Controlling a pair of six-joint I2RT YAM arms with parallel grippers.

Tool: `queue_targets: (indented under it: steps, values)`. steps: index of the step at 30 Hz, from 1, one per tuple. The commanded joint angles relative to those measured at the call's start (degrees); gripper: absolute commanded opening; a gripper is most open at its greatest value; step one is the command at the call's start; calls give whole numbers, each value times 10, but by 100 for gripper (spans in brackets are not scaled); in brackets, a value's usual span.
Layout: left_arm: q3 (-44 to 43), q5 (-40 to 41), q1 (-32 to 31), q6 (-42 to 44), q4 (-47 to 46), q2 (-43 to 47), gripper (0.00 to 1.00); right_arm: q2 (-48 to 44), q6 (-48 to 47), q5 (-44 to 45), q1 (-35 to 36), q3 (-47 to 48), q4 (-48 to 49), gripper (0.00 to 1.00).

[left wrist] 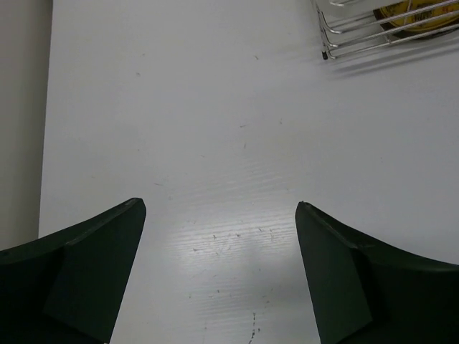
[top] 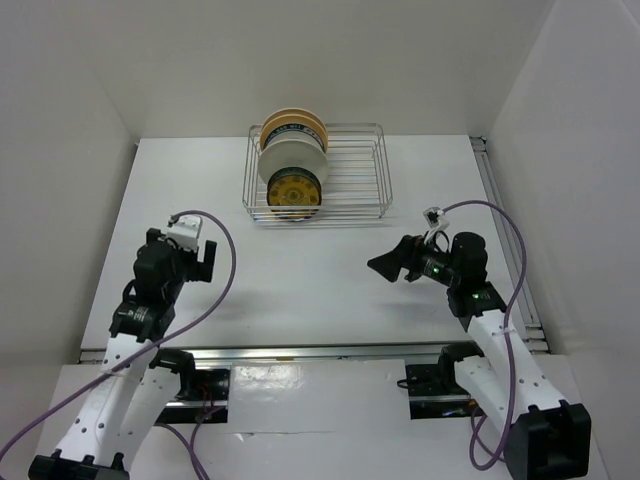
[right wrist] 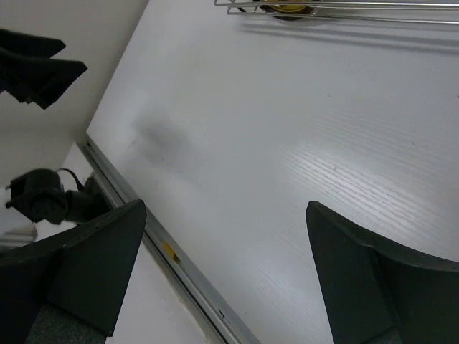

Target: Unload the plates from the dish rack

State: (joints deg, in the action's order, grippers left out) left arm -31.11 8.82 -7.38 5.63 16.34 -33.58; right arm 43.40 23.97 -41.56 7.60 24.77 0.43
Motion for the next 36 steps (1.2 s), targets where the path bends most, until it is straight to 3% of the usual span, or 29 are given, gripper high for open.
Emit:
queue_targets:
  steps: [1,2,4,6,10,13,18,21,24,27,32,36]
  values:
    - [-52,20,2,14,-33,0,100,-10,93,64,-3,2,15,100]
    - [-65,10,2,32,-33,-6,100,1,93,16,-3,2,85,100]
    - [-105,-38,2,83,-11,-6,100,26,93,7,-3,35,99,100]
    - [-139,-99,2,130,-5,-12,100,86,47,-4,-3,127,59,100]
    - [-184,-108,2,107,-16,-58,100,211,-44,-16,-3,300,-58,100]
    - [-250,-171,2,151,12,-131,100,301,-85,11,-3,400,-122,100]
    - [-381,-244,-4,194,76,-255,100,436,-91,31,24,494,-114,100]
    - [-434,-274,-4,191,126,-330,94,513,-125,127,77,571,-135,100]
    - [-466,-255,-4,156,121,-370,89,584,-177,190,116,653,-162,97]
    - [-434,-197,-4,102,71,-384,89,645,-219,255,161,704,-162,94]
    - [-330,-66,10,-13,26,-373,89,703,-231,266,173,747,-163,88]
    - [-302,-58,16,-31,12,-373,89,723,-231,295,179,747,-131,81]
